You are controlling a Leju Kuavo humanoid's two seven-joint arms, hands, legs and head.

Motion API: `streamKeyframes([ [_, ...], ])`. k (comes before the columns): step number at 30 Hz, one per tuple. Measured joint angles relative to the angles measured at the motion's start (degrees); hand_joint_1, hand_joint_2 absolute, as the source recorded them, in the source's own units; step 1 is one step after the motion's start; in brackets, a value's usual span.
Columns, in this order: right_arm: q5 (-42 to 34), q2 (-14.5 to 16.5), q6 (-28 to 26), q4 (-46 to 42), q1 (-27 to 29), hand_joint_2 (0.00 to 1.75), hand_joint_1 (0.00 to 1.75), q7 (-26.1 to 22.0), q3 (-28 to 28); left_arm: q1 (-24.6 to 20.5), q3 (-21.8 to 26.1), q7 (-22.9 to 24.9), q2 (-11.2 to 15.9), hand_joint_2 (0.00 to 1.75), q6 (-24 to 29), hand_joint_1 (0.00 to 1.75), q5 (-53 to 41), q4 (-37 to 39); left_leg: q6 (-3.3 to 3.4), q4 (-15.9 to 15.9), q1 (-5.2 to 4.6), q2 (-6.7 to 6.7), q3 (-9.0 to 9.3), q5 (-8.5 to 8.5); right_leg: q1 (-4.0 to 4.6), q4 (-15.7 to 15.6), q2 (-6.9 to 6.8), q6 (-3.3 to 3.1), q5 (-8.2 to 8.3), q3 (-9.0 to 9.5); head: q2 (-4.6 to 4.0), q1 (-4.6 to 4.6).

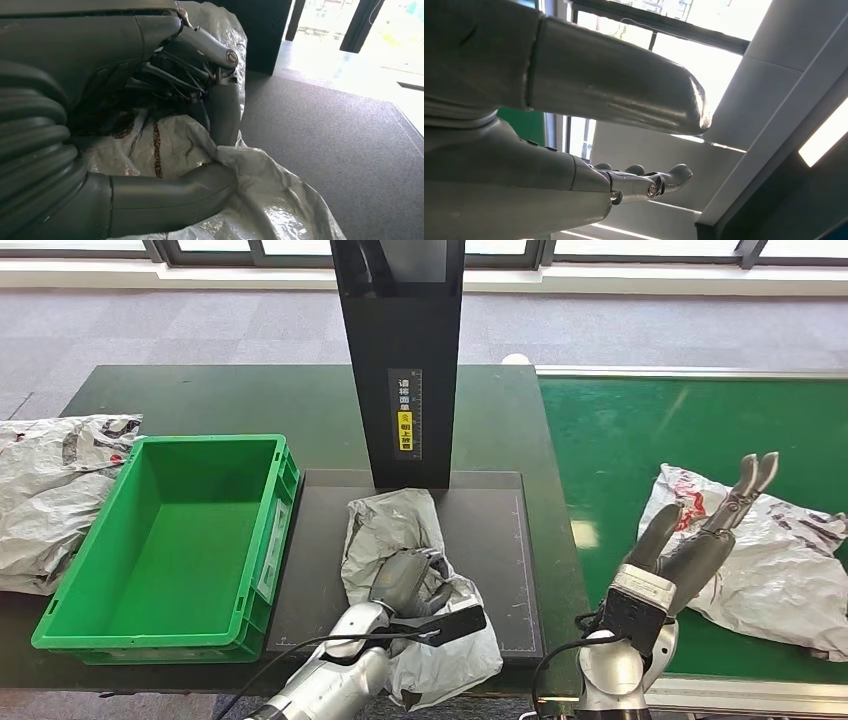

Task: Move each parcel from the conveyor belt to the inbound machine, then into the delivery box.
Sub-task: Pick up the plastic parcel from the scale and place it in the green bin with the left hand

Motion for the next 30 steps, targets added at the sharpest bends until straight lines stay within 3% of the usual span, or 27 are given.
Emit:
streamKeyframes([
  [6, 0.14, 0.00, -0.01, -0.01, 0.08, 0.00, 0.00, 0.00, -0.01, -0.25, -0.56, 3.22, -0.12, 1.75, 1.92, 1.75, -4.37, -0.02, 0.02, 0.00, 0.00, 0.04, 0.12, -0.02, 0.00, 0.00, 0.03, -0.01, -0.01, 0.07, 0.00, 0.01],
  [13, 0.44, 0.00, -0.02, -0.31, 0.31, 0.00, 0.00, 0.00, -0.13, 0.56, -0.56, 8.05, 0.10, 1.75, 17.39, 1.75, -11.24, -2.25, -0.01, 0.00, 0.00, 0.16, 0.02, 0.02, 0.00, 0.03, 0.13, -0.02, 0.04, -0.11, 0.00, 0.02],
  [17, 0.38, 0.00, -0.02, -0.50, 0.31, 0.00, 0.00, 0.01, -0.16, 3.47, 1.42, 7.07, 0.87, 1.75, 23.13, 1.75, -21.99, -15.70, -0.01, 0.00, 0.00, 0.16, -0.14, 0.04, 0.00, 0.06, 0.13, -0.03, 0.05, -0.25, 0.00, 0.03],
  [22, 0.09, 0.02, -0.02, -0.32, 0.19, 0.00, 0.00, 0.02, -0.16, 5.25, 4.22, 5.54, 1.66, 1.75, 23.90, 1.75, -25.30, -32.21, -0.01, 0.00, 0.00, 0.13, -0.26, 0.03, 0.00, 0.06, 0.12, -0.02, 0.03, -0.35, 0.00, 0.03],
  [30, 0.00, 0.02, 0.00, 0.01, 0.14, 0.00, 0.00, 0.01, -0.16, 6.19, 5.43, 5.82, 2.16, 1.75, 23.90, 1.75, -25.35, -42.77, -0.01, 0.00, 0.00, 0.07, -0.28, 0.03, 0.00, 0.05, 0.09, -0.01, 0.02, -0.34, 0.00, 0.02],
])
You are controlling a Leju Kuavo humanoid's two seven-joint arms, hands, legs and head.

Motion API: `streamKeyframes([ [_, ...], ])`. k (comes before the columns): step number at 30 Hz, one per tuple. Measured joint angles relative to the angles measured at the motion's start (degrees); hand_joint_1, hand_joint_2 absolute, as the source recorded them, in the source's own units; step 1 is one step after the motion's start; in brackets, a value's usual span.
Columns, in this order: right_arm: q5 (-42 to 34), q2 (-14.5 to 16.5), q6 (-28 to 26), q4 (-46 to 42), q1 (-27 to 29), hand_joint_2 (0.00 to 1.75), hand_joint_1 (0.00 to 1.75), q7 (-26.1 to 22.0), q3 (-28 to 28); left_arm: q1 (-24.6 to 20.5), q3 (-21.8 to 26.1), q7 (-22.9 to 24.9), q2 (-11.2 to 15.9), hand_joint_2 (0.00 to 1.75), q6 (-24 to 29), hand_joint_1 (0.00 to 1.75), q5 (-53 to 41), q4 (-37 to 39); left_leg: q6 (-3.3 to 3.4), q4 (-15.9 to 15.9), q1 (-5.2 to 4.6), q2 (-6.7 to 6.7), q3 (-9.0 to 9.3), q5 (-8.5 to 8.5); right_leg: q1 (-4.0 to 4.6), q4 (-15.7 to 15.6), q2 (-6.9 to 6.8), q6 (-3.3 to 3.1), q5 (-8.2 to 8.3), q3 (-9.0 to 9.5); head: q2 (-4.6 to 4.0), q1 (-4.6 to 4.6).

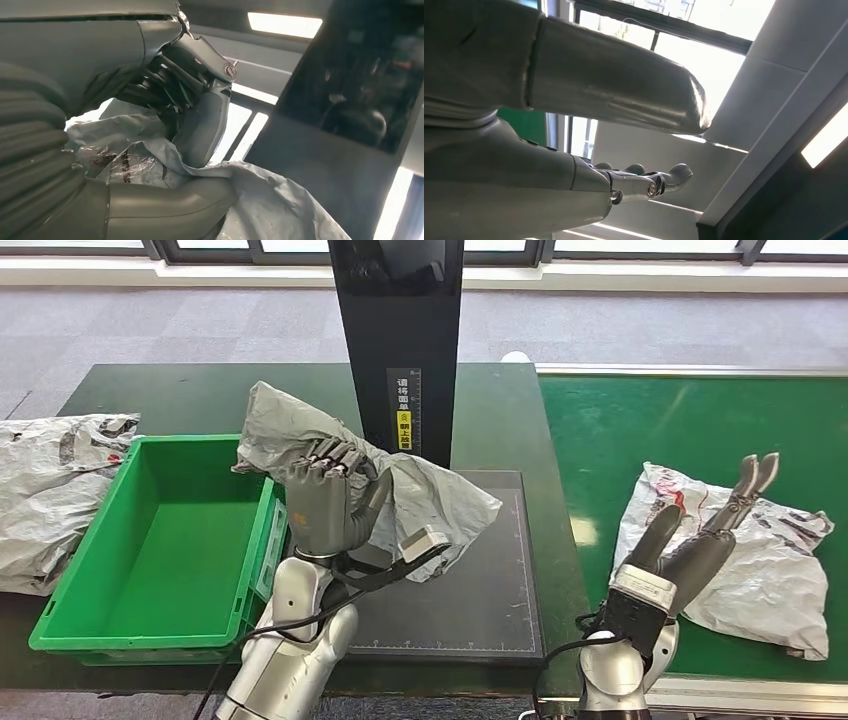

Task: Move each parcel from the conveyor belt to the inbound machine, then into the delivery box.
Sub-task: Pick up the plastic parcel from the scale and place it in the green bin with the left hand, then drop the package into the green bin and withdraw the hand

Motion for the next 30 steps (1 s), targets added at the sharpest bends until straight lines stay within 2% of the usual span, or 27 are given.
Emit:
streamKeyframes([
  [6, -0.22, 0.01, 0.00, 0.03, 0.00, 0.00, 0.00, -0.01, 0.00, 0.21, 0.19, 1.17, 0.29, 1.75, 0.00, 1.75, 0.00, -2.50, 0.00, 0.00, 0.00, 0.00, 0.00, 0.00, 0.00, 0.00, 0.00, 0.00, 0.00, 0.00, 0.00, 0.00],
  [13, -1.32, 0.02, 0.01, 0.53, -0.11, 0.00, 0.00, -0.01, 0.00, -0.25, 0.41, 9.47, 3.22, 1.75, 0.00, 1.75, 0.00, -6.87, -0.01, -0.01, 0.01, 0.00, -0.01, 0.00, 0.02, 0.01, 0.00, 0.00, 0.00, 0.00, 0.00, 0.00],
  [16, -1.73, 0.02, 0.02, 1.18, -0.20, 0.00, 0.00, 0.00, 0.03, -0.55, 2.38, 12.06, 4.86, 1.75, 0.00, 1.75, -0.01, -7.92, -0.01, -0.02, 0.02, 0.00, -0.01, 0.01, 0.03, 0.03, 0.00, -0.02, -0.01, 0.01, 0.00, 0.00],
  [18, -2.09, 0.01, 0.04, 1.54, -0.26, 0.00, 0.00, 0.00, 0.17, -0.65, 5.42, 11.73, 5.39, 1.75, 0.00, 1.75, 0.14, -8.01, -0.01, -0.02, 0.02, 0.00, -0.02, 0.01, 0.03, 0.05, 0.00, -0.02, -0.01, 0.01, 0.00, 0.00],
  [19, -2.30, 0.00, 0.06, 1.67, -0.29, 0.00, 0.00, -0.01, 0.28, -0.73, 7.85, 10.17, 5.54, 1.75, 0.00, 1.75, 0.42, -7.96, -0.03, -0.03, 0.02, 0.01, -0.02, 0.02, 0.03, 0.06, 0.01, -0.02, -0.01, 0.00, 0.00, 0.00],
  [21, -2.73, 0.00, 0.08, 1.82, -0.33, 0.00, 0.00, -0.01, 0.43, -1.15, 14.76, 3.67, 5.54, 1.75, 0.00, 1.75, 1.70, -7.74, -0.06, -0.03, 0.02, 0.03, -0.02, 0.04, 0.03, 0.07, 0.04, -0.03, -0.01, -0.03, 0.00, 0.00],
  [27, -3.71, 0.02, 0.08, 1.98, -0.35, 0.00, 0.00, -0.01, 0.46, -5.06, 41.76, -22.76, 2.20, 1.75, 0.00, 1.75, 7.87, -6.63, -0.07, -0.03, 0.04, 0.04, -0.03, 0.05, 0.04, 0.08, 0.05, -0.04, -0.01, -0.06, 0.00, 0.00],
  [30, -3.72, 0.02, 0.07, 1.99, -0.35, 0.00, 0.00, -0.01, 0.46, -7.32, 53.56, -30.49, 0.67, 1.75, 0.00, 1.75, 9.95, -5.72, -0.07, -0.03, 0.04, 0.02, -0.02, 0.05, 0.04, 0.08, 0.04, -0.05, -0.02, -0.08, 0.00, 0.00],
])
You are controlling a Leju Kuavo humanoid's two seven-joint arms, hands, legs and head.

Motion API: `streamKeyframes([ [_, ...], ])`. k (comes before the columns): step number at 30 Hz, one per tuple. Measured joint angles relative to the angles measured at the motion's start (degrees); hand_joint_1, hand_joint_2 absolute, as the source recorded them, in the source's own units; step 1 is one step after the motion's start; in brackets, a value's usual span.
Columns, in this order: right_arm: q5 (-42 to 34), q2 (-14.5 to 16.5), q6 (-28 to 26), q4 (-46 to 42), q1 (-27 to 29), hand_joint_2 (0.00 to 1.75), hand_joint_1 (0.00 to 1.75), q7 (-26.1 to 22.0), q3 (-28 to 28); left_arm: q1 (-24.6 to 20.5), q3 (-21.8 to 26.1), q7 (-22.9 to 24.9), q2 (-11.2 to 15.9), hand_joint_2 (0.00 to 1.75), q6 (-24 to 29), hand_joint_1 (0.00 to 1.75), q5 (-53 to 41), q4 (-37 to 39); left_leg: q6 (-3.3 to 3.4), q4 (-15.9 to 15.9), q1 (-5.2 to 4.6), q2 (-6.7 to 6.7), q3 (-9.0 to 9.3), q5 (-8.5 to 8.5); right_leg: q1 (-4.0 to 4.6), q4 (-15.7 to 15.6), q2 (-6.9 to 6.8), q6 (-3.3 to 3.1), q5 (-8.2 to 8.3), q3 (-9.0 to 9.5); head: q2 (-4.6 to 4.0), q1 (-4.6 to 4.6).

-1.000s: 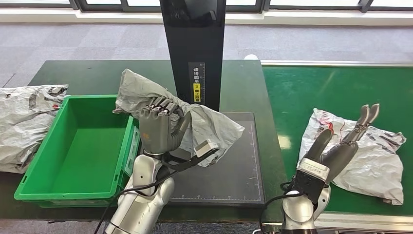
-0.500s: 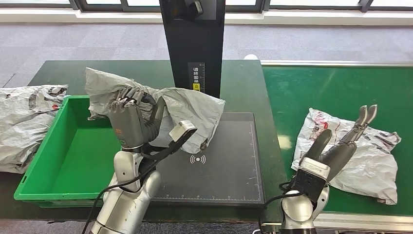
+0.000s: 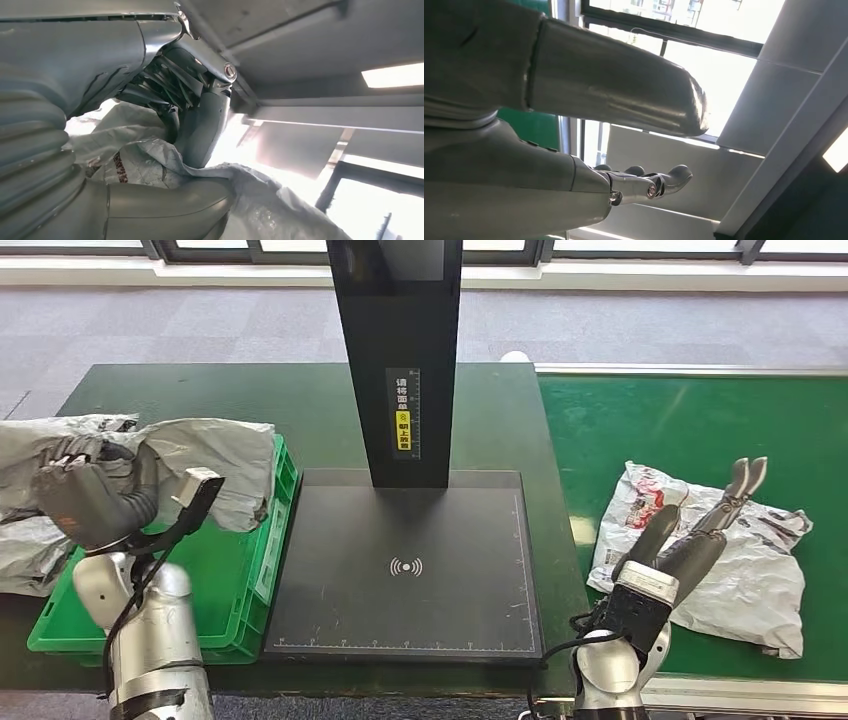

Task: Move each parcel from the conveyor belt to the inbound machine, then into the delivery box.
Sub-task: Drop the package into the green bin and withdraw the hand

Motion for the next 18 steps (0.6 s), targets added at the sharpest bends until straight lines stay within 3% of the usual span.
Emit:
streamKeyframes([
  [5, 0.06, 0.00, 0.00, 0.01, 0.00, 0.00, 0.00, 0.00, 0.00, -2.22, 10.43, -2.68, -1.34, 1.75, -0.01, 1.75, 0.02, 1.20, 0.00, 0.00, -0.01, -0.06, -0.02, 0.00, -0.01, -0.02, -0.05, -0.01, -0.01, 0.01, 0.00, 0.00],
  [6, 0.11, 0.00, 0.01, 0.01, 0.00, 0.00, 0.00, 0.00, 0.00, -2.47, 11.56, -2.43, -1.53, 1.75, -0.01, 1.64, -0.32, 1.41, 0.00, 0.00, -0.01, -0.06, -0.02, 0.00, -0.01, -0.02, -0.04, -0.01, -0.01, 0.01, 0.00, 0.00],
  [9, 0.14, 0.00, 0.02, 0.03, 0.00, 0.00, 0.00, 0.00, 0.00, -2.94, 13.53, -0.84, -1.96, 1.75, -0.01, 0.33, -1.59, 1.97, 0.00, 0.00, -0.02, -0.06, -0.02, 0.00, -0.01, -0.03, -0.05, -0.01, -0.01, 0.02, 0.00, 0.00],
  [10, 0.07, 0.00, 0.02, 0.08, -0.01, 0.00, 0.00, 0.00, 0.00, -3.00, 13.85, -0.38, -2.05, 1.75, -0.01, 0.00, -1.81, 2.14, 0.00, 0.00, -0.02, -0.06, -0.02, 0.00, -0.01, -0.03, -0.05, -0.01, -0.01, 0.02, 0.00, 0.00],
  [18, -0.20, -0.01, 0.02, 2.55, -0.32, 0.00, 0.00, 0.01, -0.05, -3.03, 13.21, 6.01, -2.82, 1.75, -0.01, 0.00, -5.57, 4.18, 0.00, 0.01, -0.01, -0.06, -0.01, 0.00, -0.01, -0.03, -0.05, -0.01, -0.01, 0.02, 0.00, 0.00],
])
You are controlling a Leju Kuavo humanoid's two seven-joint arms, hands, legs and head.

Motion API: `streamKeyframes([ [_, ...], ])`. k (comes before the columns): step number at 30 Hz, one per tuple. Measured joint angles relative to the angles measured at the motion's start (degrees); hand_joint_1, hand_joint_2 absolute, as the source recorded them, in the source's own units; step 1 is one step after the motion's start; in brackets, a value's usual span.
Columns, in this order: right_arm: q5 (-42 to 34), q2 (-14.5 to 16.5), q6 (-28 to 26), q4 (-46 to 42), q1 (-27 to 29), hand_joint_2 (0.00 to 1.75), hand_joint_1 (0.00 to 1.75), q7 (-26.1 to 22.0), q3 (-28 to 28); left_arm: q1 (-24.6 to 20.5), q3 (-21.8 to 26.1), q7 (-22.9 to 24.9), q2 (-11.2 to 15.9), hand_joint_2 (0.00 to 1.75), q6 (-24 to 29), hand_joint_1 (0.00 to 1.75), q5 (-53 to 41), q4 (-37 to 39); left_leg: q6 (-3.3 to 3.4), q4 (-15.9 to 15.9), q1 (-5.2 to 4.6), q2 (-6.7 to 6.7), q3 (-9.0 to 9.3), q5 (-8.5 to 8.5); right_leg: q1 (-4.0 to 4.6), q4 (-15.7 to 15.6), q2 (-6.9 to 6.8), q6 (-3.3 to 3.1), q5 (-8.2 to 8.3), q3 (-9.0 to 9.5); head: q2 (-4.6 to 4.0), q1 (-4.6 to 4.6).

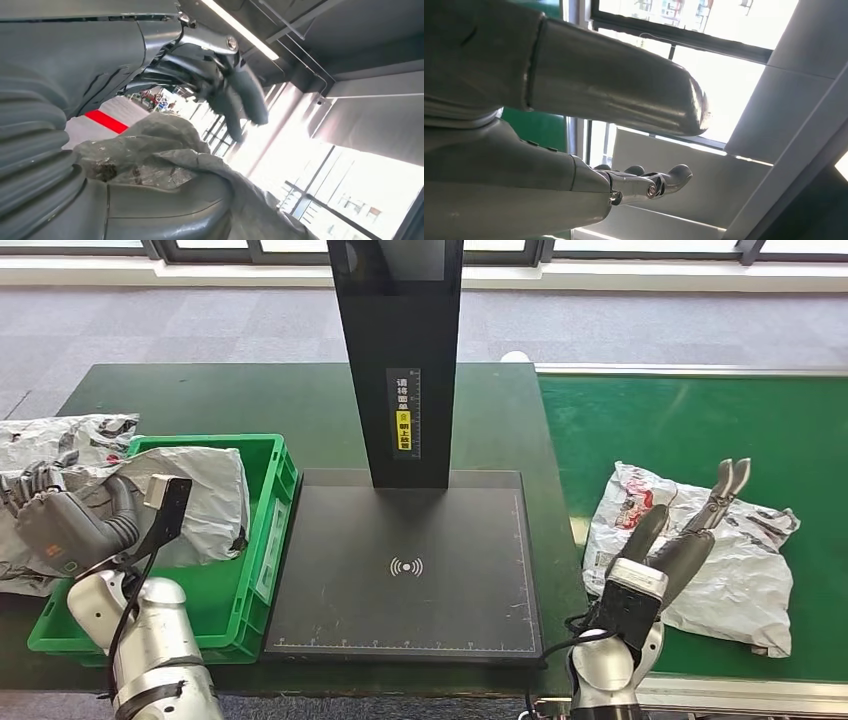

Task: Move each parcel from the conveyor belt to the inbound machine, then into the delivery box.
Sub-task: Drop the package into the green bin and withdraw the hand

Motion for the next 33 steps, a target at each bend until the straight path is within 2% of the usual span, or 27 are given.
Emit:
streamKeyframes([
  [22, -0.15, 0.01, -0.04, 3.49, -0.48, 0.00, 0.00, 0.02, -0.51, 0.15, -2.36, 0.96, -0.39, 1.75, 0.00, 0.00, -0.07, 0.61, 0.00, 0.00, 0.00, -0.03, 0.00, 0.00, 0.00, 0.01, -0.01, 0.00, 0.00, 0.02, 0.00, 0.00],
  [26, 1.92, 0.09, -0.04, 5.81, -0.91, 1.75, 0.00, 0.02, -2.21, 0.55, -4.54, 1.22, -0.43, 0.00, 0.00, 0.00, 0.90, -0.11, 0.00, 0.00, 0.00, -0.04, -0.01, 0.00, 0.00, 0.01, -0.02, 0.00, 0.00, 0.04, 0.00, 0.00],
  [30, 8.45, 0.25, -0.04, 9.25, -2.09, 1.75, 0.00, 0.77, -5.89, 1.52, -7.49, -0.85, -0.49, 0.00, 0.01, 0.00, 5.14, -1.78, 0.00, 0.01, -0.01, -0.08, -0.01, 0.00, -0.02, -0.01, -0.06, 0.00, 0.00, 0.04, 0.00, 0.00],
  [32, 20.60, 0.38, -0.05, 11.37, -3.85, 1.75, 0.00, 6.16, -10.34, 2.16, -9.19, -4.97, -0.59, 0.87, -0.03, 0.00, 12.22, -1.75, 0.01, 0.02, -0.03, -0.11, 0.01, 0.00, -0.04, -0.03, -0.11, 0.01, 0.01, 0.03, 0.00, 0.00],
  [33, 29.65, 0.53, -0.05, 12.95, -5.26, 1.75, 0.00, 11.65, -13.27, 2.52, -10.54, -7.59, -0.65, 1.31, -0.33, 0.00, 18.00, -1.01, 0.01, 0.02, -0.04, -0.12, 0.02, 0.01, -0.05, -0.04, -0.12, 0.03, 0.02, 0.04, 0.00, 0.00],
])
